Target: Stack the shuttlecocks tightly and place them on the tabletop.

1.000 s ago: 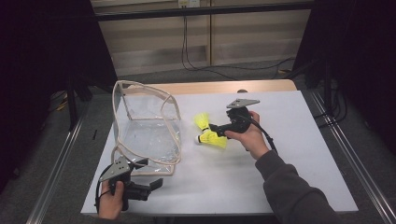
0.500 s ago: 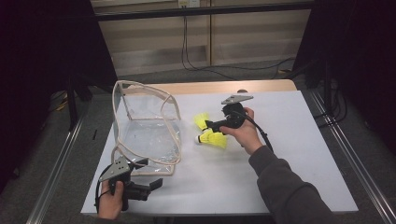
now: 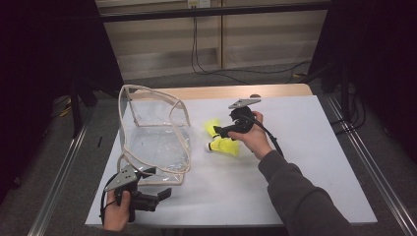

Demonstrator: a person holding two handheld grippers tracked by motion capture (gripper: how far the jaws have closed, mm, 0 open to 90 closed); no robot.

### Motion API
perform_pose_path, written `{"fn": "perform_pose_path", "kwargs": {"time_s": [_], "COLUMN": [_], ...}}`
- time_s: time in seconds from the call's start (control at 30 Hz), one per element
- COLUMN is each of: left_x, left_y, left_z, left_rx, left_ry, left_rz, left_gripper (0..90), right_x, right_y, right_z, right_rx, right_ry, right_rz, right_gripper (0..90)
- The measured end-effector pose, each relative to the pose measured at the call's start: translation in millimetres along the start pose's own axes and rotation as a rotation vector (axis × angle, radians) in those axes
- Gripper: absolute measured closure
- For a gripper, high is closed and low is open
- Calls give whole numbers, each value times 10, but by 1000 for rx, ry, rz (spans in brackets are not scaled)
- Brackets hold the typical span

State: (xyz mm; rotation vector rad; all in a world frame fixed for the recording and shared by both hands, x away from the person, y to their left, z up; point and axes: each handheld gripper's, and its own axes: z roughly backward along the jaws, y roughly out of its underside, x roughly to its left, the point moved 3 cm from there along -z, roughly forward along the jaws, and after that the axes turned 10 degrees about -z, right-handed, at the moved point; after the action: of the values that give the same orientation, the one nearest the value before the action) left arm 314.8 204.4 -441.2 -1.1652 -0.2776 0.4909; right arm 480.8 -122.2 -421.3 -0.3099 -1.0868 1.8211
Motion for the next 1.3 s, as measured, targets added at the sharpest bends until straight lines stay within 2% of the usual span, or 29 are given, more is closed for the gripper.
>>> {"fn": "perform_pose_path", "kwargs": {"time_s": [0.9,1.3], "left_x": [1,0], "left_y": [0,3], "left_z": [-2,-5], "left_rx": [-3,-4], "left_ry": [-2,-3], "left_rz": [6,10], "left_gripper": [24,23], "right_x": [-37,-45], "right_y": [-90,-107], "right_z": [-191,-291], "right_rx": [34,43], "right_ry": [0,-14], "right_rz": [-7,-18], "right_gripper": [87,90]}}
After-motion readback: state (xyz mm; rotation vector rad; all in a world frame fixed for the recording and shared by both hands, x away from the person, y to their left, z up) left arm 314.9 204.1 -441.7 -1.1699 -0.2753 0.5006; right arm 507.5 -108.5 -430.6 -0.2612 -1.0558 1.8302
